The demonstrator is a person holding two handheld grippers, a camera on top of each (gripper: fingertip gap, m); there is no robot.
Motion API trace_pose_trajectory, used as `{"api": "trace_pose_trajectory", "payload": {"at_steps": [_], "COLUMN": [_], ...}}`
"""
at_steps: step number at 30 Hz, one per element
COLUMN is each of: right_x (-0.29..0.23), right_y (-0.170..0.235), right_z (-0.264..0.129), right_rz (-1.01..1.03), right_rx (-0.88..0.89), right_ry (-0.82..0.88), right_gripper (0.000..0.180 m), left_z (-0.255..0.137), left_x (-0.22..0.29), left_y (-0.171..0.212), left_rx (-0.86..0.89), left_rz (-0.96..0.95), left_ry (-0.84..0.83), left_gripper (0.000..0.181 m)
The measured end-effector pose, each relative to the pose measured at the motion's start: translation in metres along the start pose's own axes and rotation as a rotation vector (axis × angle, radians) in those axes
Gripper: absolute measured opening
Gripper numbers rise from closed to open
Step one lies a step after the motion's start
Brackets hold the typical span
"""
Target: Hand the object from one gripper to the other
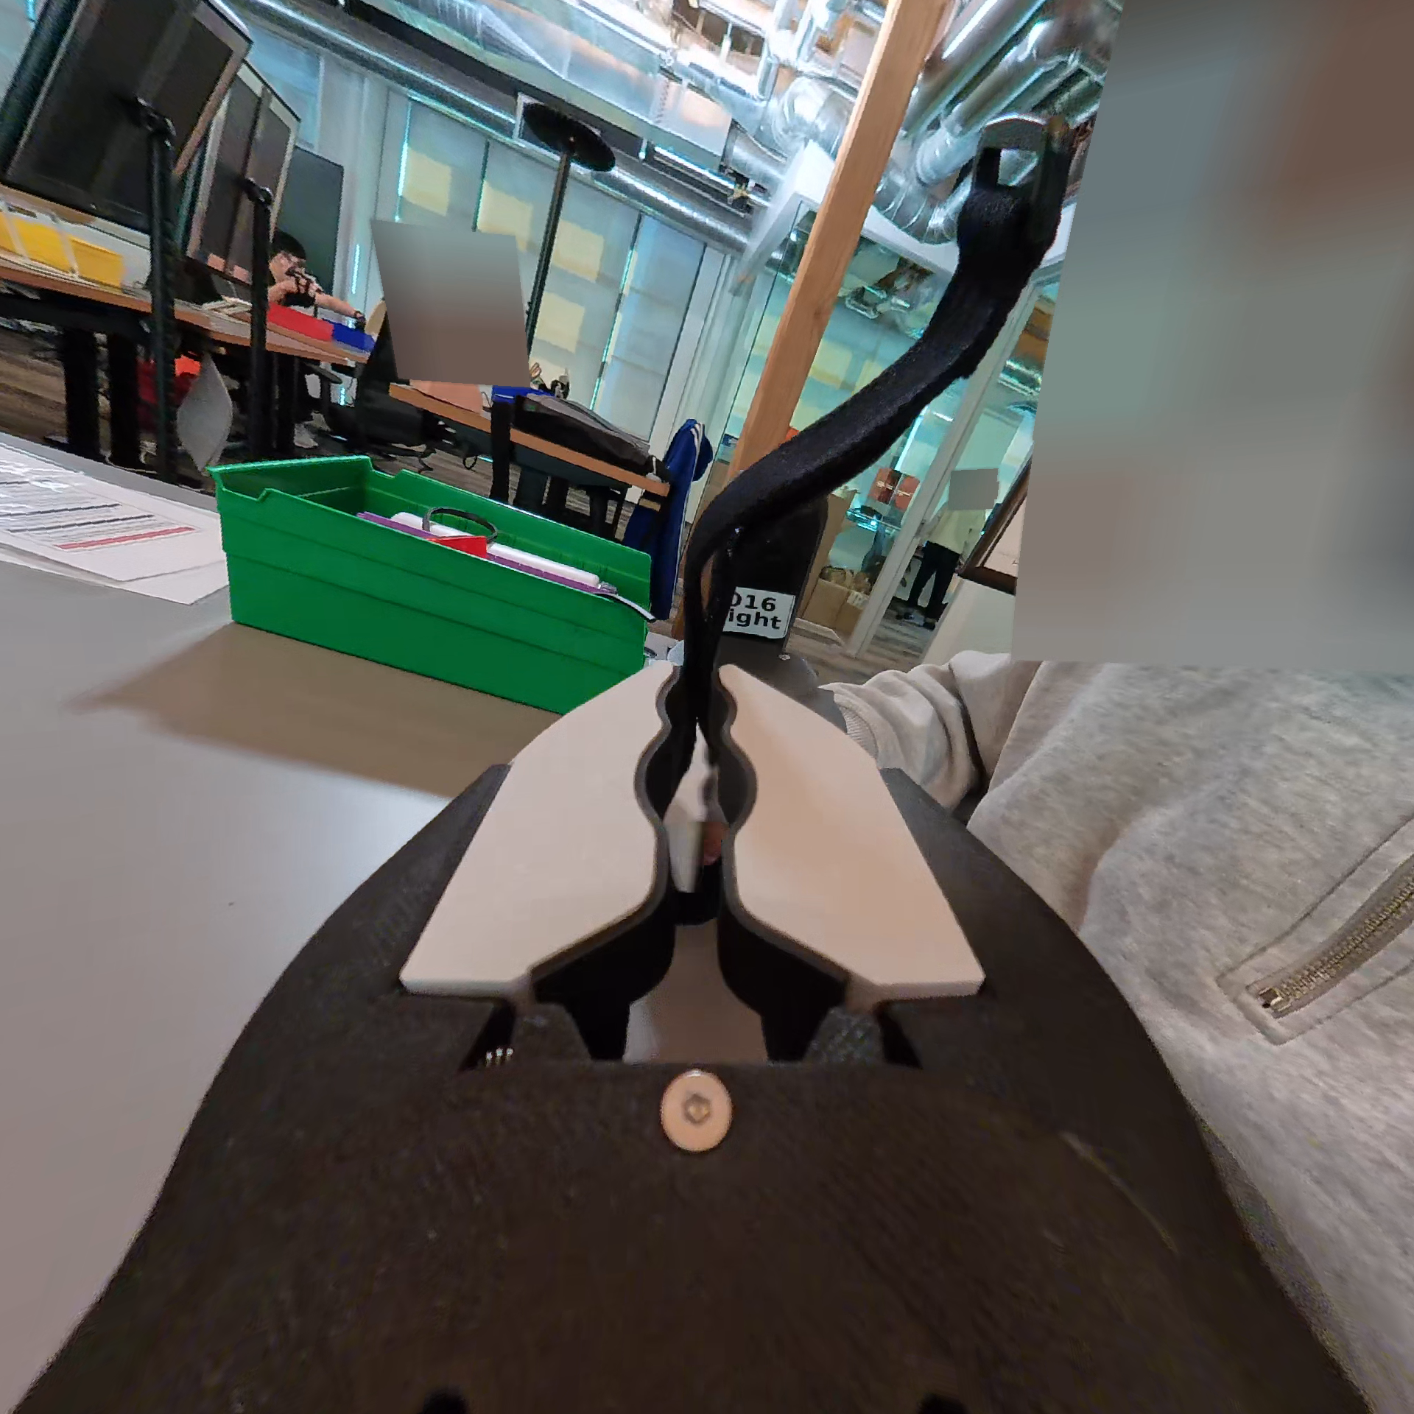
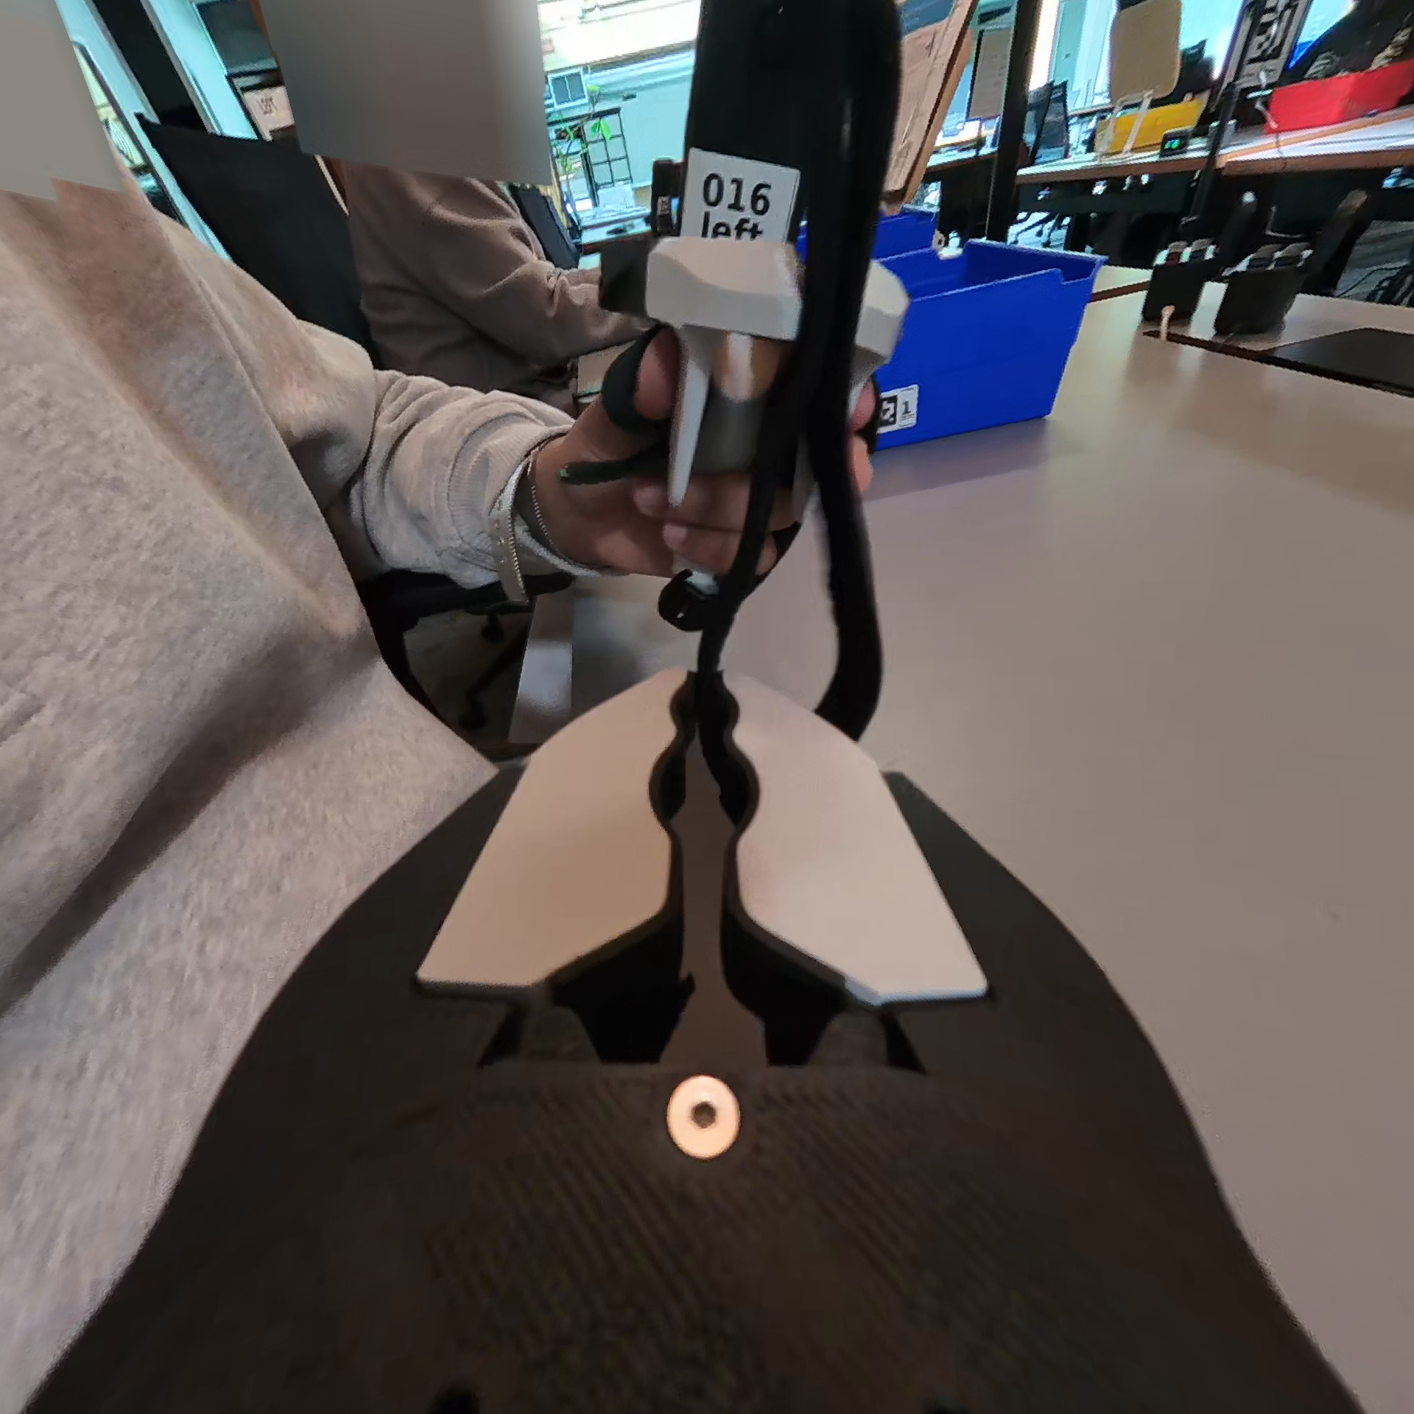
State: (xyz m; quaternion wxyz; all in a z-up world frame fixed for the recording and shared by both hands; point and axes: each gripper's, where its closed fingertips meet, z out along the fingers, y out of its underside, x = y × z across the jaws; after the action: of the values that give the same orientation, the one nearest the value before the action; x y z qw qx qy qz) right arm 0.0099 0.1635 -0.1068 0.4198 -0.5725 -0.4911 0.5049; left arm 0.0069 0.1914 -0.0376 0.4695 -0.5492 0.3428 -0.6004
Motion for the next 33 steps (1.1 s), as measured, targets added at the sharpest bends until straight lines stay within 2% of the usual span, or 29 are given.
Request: {"api": "trace_pose_trajectory", "payload": {"at_steps": [5,6,8,12,22,28,30,32,33], "right_x": [-0.006,-0.005,-0.003,0.004,0.006,-0.014,-0.023,-0.032,-0.036], "right_y": [-0.007,-0.01,-0.016,-0.023,-0.029,-0.041,-0.041,-0.038,-0.035], "right_z": [-0.001,-0.002,-0.005,-0.014,-0.022,-0.023,-0.021,-0.017,-0.015], "right_rz": [-0.04,-0.051,-0.067,-0.099,-0.151,-0.219,-0.249,-0.274,-0.29], "right_rx": [0.013,0.027,0.055,0.083,0.089,0.138,0.142,0.125,0.114], "right_ry": [0.006,0.014,0.033,0.082,0.112,0.036,-0.003,-0.039,-0.056], "right_gripper": [0.003,0.002,0.002,0.002,0.002,0.002,0.002,0.002,0.002], "left_z": [-0.001,-0.001,0.001,0.003,0.006,0.001,0.0,-0.001,-0.001], "left_x": [-0.001,-0.004,-0.011,-0.015,-0.022,-0.035,-0.033,-0.025,-0.024], "left_y": [-0.003,-0.004,-0.006,-0.003,0.011,0.016,0.015,0.013,0.013], "left_rx": [0.017,0.025,0.045,0.039,-0.025,-0.045,-0.025,0.008,0.026], "left_rz": [-0.008,-0.012,-0.003,0.052,0.068,0.075,-0.036,-0.258,-0.376], "left_ry": [-0.002,-0.02,-0.067,-0.116,-0.137,-0.173,-0.111,0.02,0.072], "left_gripper": [0.004,0.018,0.06,0.085,0.082,0.08,0.069,0.057,0.06]}}
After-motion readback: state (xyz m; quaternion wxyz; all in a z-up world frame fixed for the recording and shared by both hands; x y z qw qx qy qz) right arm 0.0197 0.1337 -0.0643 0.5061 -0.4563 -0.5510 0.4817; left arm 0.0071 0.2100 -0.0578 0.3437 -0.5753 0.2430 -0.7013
